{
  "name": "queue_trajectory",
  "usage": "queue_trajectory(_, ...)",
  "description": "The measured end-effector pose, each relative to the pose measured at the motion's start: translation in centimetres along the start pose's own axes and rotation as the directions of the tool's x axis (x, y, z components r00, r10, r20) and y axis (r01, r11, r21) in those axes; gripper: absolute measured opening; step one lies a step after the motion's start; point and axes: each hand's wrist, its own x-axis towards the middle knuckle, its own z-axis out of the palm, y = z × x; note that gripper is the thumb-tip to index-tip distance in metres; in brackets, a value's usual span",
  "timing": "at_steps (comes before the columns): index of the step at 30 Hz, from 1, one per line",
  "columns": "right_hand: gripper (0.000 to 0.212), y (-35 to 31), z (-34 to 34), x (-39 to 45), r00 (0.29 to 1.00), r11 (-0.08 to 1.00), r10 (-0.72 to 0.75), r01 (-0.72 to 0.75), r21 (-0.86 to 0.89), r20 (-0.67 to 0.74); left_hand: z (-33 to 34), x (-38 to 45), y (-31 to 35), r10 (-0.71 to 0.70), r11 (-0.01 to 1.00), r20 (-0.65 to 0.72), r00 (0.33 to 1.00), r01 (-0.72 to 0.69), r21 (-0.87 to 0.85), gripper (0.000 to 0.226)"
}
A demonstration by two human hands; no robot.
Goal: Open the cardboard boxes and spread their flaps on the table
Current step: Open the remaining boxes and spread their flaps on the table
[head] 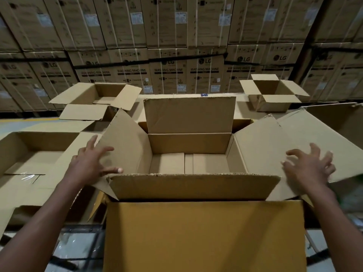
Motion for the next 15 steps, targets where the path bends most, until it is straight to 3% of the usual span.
queue_trajectory(2, 0.038, 0.8, -1.2, 0.0, 0.996, 0.999, 0.034, -0.037, 0.031, 0.078, 0.2, 0.1, -0.2, -0.037, 0.996, 0.026, 0.999, 0.039, -0.079, 0.09)
queue_trajectory(5, 0.05, 1.0, -1.9, -0.2, 0.981, 0.996, 0.01, -0.028, 0.088, 0.195, 0.8, -0.2, -0.2, -0.045, 0.999, -0.035, 0.998, 0.044, -0.026, 0.074)
queue_trajectory(9, 0.053, 0.4, -2.2, -1.1, 0.983, 0.99, -0.021, -0.006, 0.143, 0.183, 1.2, -0.5, 0.3, -0.015, 0.997, -0.097, 0.995, 0.021, 0.069, 0.086)
queue_trajectory(15, 0.036, 0.1, -2.0, -1.1, 0.996, 0.963, 0.03, -0.052, 0.264, 0.086, 1.1, 0.3, 0.3, -0.156, 0.938, -0.213, 0.964, 0.078, -0.338, 0.06)
